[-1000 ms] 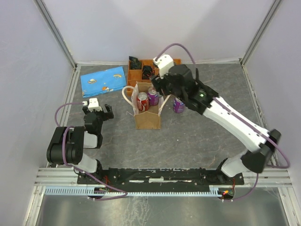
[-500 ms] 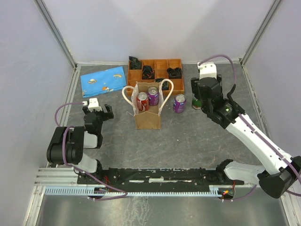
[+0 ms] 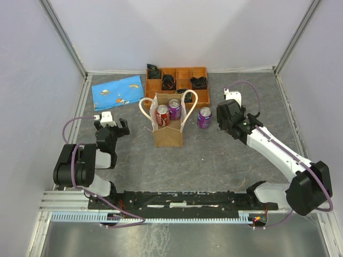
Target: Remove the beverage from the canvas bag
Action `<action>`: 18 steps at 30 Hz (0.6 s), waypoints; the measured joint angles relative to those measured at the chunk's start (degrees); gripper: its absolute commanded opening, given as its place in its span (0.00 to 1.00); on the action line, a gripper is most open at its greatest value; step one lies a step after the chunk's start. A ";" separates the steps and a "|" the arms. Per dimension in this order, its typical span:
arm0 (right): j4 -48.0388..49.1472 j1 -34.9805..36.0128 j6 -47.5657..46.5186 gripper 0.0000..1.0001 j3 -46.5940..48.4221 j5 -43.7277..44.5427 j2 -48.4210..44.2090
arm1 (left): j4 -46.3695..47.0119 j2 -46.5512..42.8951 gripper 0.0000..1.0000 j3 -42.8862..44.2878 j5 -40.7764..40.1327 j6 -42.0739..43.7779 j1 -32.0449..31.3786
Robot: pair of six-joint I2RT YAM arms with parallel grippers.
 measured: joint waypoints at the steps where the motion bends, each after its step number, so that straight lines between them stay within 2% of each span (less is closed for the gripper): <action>1: 0.72 -0.20 0.70 0.00 -0.59 -0.68 0.44 | 0.00 0.00 0.99 0.00 0.00 0.00 0.00; 11: 4.02 -1.27 5.95 0.00 -3.37 -3.93 6.05 | 0.00 0.00 0.99 0.00 0.00 0.00 0.00; 18: 4.52 -1.95 8.28 0.06 -3.54 -4.87 8.39 | 0.00 0.00 0.99 0.00 0.00 0.00 0.00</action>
